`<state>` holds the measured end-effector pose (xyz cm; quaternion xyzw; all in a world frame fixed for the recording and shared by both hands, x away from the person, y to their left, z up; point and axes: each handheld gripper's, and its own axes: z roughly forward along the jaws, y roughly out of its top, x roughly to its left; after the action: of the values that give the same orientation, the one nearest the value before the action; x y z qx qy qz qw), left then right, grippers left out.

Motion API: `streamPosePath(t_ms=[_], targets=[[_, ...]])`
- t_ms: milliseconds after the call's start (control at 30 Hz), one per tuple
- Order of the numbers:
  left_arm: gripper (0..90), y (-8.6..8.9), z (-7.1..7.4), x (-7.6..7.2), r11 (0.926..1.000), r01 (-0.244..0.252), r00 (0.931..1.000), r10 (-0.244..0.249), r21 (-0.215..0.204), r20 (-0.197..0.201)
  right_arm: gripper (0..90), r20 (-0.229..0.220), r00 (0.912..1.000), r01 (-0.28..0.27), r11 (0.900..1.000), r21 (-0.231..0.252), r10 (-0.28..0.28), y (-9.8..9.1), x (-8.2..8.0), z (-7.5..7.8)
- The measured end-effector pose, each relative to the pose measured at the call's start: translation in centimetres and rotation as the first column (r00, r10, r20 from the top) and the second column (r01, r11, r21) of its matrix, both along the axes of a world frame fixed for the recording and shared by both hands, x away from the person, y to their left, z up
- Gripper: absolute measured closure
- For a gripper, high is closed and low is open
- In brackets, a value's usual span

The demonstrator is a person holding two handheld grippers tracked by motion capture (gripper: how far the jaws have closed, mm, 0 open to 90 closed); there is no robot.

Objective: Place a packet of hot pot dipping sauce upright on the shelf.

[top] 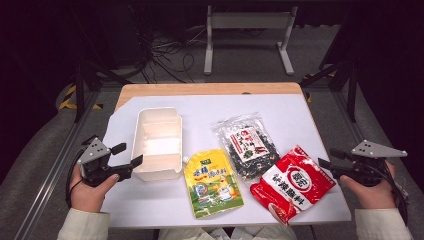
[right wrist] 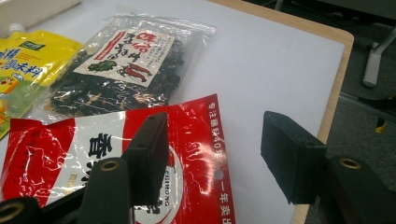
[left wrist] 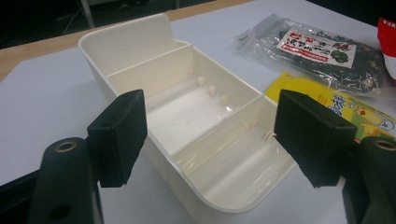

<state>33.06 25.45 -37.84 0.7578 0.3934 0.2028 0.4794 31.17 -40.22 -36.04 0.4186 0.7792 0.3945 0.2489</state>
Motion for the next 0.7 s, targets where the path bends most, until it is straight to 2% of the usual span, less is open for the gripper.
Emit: streamPosePath(t_ms=[167,333,367,467,567,700], targets=[[26.4,-0.3,0.2,-0.1,0.9999,0.006,1.0000,-0.006,0.009,0.007,40.5,-0.021,0.9996,-0.019,0.9998,0.002,0.019,0.2,0.0,-0.1],[25.3,-0.6,0.4,-0.3,0.9998,0.009,0.9999,-0.009,0.020,0.009,36.4,-0.044,0.9989,-0.015,0.9999,-0.005,0.015,0.4,0.0,-0.2],[25.3,-0.7,0.5,-0.3,0.9997,0.011,0.9999,-0.011,0.021,0.012,35.7,-0.060,0.9980,-0.018,0.9998,-0.010,0.017,0.5,0.0,-0.3],[25.1,-0.8,0.6,-0.3,0.9993,0.020,0.9997,-0.021,0.033,0.014,34.6,-0.070,0.9974,-0.019,0.9995,-0.025,0.017,0.7,-0.1,-0.4],[25.1,-0.9,0.5,-0.3,0.9979,0.028,0.9996,-0.028,0.059,0.009,32.1,-0.097,0.9952,-0.014,0.9998,-0.017,0.012,0.8,-0.1,-0.6],[25.1,-1.1,0.5,-0.3,0.9970,0.037,0.9993,-0.038,0.068,0.006,31.6,-0.134,0.9910,-0.012,0.9996,-0.025,0.008,0.9,0.0,-0.9]])
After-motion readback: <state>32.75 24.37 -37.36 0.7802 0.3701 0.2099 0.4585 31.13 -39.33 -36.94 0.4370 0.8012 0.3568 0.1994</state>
